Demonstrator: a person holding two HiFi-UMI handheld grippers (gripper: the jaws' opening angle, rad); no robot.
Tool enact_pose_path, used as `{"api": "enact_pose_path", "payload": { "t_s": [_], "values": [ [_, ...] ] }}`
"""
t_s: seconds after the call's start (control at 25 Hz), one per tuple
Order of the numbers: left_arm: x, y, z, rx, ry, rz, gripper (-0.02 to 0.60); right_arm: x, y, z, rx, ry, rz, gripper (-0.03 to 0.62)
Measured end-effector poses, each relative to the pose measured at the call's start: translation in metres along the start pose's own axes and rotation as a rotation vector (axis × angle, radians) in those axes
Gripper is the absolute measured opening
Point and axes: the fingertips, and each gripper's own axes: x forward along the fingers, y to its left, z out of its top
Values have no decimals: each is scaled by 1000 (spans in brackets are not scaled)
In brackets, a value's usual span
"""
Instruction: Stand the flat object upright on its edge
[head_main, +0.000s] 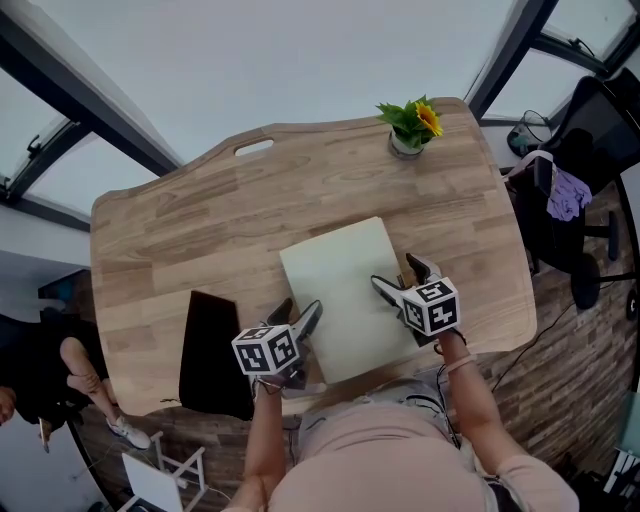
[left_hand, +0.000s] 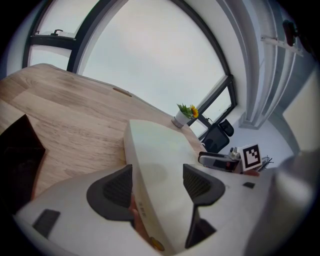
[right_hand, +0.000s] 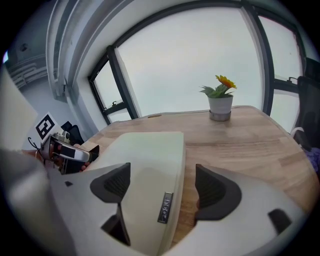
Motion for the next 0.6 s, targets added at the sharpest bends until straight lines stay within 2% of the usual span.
{"api": "enact_pose_path", "payload": {
  "t_s": [0.32,0.6],
  "values": [
    [12,4,-12,-49,29,-26,295,12,-2,-7,21,39,22,408],
    [19,9,-15,-61,58,-25,296,18,-1,-10,91,51,70,416]
  ]
}}
